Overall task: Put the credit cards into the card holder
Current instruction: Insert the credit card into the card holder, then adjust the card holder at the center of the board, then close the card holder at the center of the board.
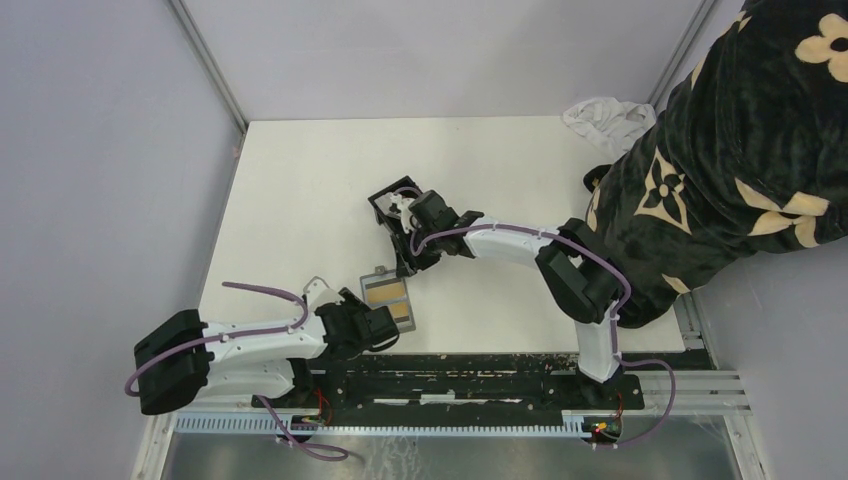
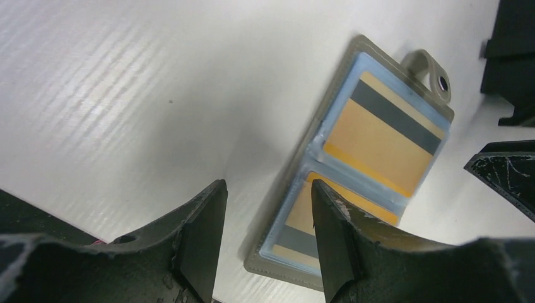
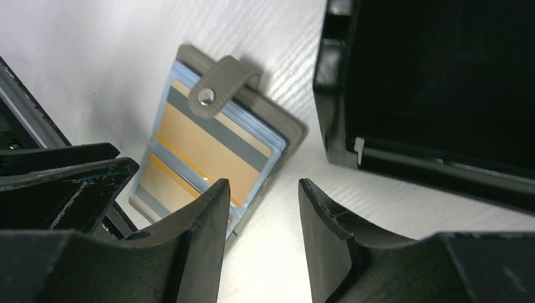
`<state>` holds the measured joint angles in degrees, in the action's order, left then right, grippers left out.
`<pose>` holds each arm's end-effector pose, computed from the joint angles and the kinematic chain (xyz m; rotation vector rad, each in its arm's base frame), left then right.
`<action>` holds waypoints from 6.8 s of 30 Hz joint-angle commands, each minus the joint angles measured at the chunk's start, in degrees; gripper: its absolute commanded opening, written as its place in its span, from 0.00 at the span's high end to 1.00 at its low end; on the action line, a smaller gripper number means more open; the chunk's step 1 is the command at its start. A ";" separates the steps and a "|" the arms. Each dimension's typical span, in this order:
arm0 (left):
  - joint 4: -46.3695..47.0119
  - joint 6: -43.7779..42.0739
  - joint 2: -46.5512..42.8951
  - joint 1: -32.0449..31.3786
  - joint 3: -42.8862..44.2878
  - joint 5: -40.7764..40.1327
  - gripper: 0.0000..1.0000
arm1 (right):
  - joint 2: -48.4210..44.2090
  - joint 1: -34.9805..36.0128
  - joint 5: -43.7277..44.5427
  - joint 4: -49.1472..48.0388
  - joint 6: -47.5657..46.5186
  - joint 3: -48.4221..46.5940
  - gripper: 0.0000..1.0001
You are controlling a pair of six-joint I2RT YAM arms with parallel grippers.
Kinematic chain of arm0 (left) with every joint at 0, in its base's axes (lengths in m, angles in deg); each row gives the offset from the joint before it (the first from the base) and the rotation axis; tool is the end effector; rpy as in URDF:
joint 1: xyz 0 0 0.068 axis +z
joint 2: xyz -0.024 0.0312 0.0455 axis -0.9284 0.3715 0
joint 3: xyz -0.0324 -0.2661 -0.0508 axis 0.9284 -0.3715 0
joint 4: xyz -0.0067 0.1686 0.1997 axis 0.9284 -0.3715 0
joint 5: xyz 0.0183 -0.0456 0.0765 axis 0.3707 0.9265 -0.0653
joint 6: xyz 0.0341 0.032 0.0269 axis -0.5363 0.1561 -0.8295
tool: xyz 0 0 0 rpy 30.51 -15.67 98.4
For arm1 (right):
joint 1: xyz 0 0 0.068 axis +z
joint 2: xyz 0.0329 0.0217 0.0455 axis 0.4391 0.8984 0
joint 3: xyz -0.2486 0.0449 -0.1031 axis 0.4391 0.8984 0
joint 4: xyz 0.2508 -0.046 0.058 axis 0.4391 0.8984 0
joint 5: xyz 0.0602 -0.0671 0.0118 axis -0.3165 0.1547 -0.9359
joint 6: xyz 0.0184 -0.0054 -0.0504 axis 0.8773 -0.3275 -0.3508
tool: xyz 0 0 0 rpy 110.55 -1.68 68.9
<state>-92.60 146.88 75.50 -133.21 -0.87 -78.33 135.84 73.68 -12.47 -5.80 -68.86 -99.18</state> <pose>0.0856 -0.1244 0.1504 -0.9821 2.1448 -0.1185 0.2759 0.3186 0.1722 -0.7442 2.5217 0.8543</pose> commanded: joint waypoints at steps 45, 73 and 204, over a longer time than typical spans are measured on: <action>19.39 -5.84 10.04 16.25 0.45 3.99 0.55 | -3.87 -0.28 5.07 -1.27 2.09 1.70 0.53; 46.83 -28.66 27.00 17.85 6.55 14.59 0.56 | -16.88 -1.61 11.85 3.08 -1.06 10.74 0.47; 39.64 -20.88 22.13 1.34 18.01 -5.61 0.43 | -6.73 -0.68 19.47 14.48 2.65 8.89 0.99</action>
<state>-55.21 128.94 96.28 -131.92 14.93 -82.96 130.61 72.37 8.66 7.43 -67.70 -92.49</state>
